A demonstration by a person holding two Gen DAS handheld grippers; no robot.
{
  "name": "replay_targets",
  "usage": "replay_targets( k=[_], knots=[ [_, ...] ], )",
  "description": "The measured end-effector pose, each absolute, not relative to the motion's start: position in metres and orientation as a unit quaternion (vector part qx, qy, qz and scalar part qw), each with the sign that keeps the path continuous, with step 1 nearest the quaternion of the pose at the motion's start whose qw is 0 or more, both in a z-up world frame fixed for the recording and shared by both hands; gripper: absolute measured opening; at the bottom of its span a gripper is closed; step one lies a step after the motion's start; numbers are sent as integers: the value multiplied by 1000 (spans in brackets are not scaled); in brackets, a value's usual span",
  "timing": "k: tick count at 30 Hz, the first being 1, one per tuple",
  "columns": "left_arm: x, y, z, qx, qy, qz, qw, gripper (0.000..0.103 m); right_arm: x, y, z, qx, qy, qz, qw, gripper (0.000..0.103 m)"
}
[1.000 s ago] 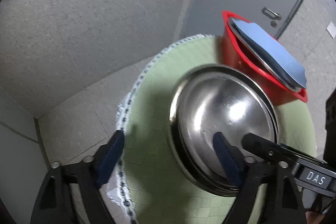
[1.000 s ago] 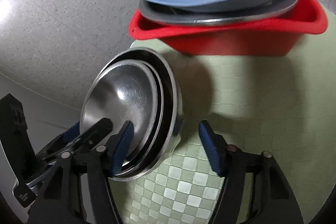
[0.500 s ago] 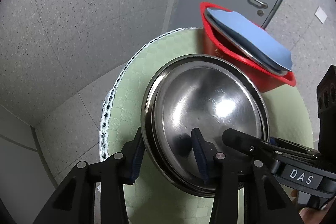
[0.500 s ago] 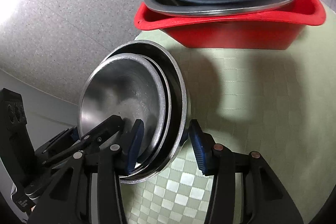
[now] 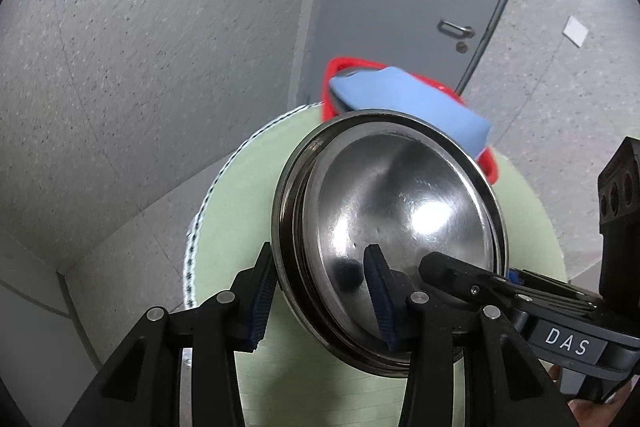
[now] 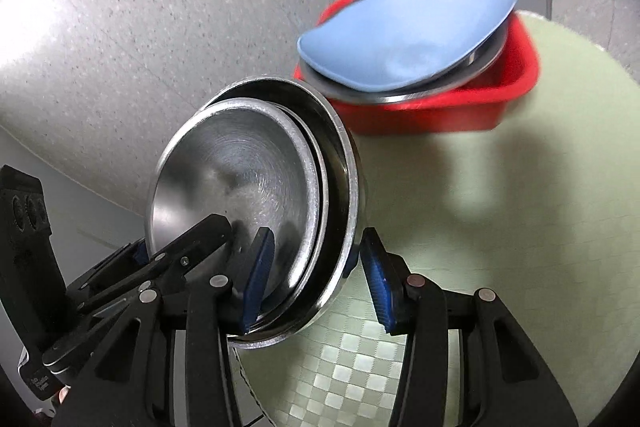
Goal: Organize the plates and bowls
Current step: 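Carry the steel bowl stack over the red basin and lower it onto the blue bowl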
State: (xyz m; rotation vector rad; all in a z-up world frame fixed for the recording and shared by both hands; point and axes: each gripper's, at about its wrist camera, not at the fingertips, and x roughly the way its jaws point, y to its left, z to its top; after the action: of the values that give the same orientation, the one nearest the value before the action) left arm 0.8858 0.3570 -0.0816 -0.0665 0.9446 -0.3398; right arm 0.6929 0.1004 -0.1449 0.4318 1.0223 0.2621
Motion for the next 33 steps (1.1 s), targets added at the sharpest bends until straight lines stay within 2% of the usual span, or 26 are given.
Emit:
replay_targets(
  k=[8, 16, 26, 33],
  knots=[
    [881, 333, -55, -42, 436, -173, 882, 40, 687, 70, -110, 198, 456, 122, 859, 46],
    [924, 298, -35, -40, 423, -153, 892, 40, 740, 50, -66, 174, 443, 137, 869, 46],
    [1018, 240, -76, -40, 472, -132, 871, 40, 823, 27, -90, 161, 487, 133, 848, 46],
    [1054, 218, -109, -38, 505, -118, 854, 40, 852, 20, -117, 148, 513, 136, 835, 45]
  ],
)
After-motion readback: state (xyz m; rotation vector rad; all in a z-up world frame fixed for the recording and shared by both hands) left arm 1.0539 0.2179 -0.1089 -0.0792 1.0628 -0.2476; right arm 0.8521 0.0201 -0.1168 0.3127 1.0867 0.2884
